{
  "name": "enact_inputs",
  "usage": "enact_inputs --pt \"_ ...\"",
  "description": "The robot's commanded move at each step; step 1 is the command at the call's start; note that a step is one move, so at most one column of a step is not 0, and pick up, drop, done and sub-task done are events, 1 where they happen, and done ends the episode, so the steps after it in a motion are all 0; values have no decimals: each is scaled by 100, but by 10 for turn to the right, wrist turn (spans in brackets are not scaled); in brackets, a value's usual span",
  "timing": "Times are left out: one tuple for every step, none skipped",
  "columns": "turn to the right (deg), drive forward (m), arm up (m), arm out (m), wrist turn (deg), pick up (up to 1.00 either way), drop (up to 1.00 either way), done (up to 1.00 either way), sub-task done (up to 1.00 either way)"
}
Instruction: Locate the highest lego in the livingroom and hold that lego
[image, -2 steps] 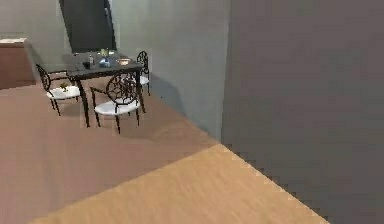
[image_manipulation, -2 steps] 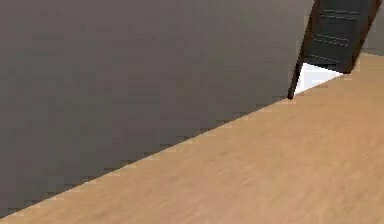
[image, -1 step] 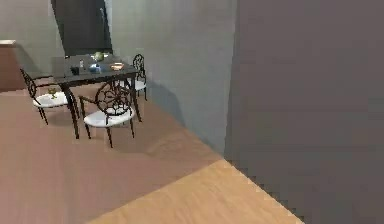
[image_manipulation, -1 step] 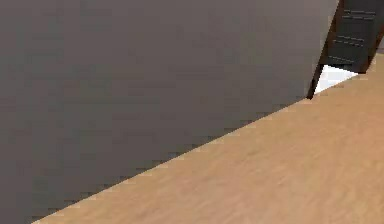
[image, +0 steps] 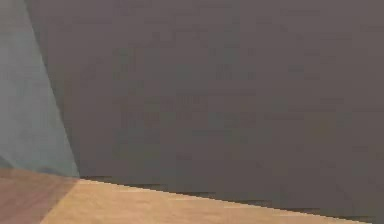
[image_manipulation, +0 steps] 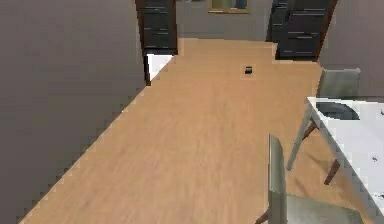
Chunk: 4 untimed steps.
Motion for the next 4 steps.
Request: enact_inputs --pt "450 0 0 0 0 0 0 0 0" --pt "60 0 0 0 0 0 0 0 0" --pt "0 55 0 0 0 0 0 0 0" --pt "450 0 0 0 0 0 0 0 0"
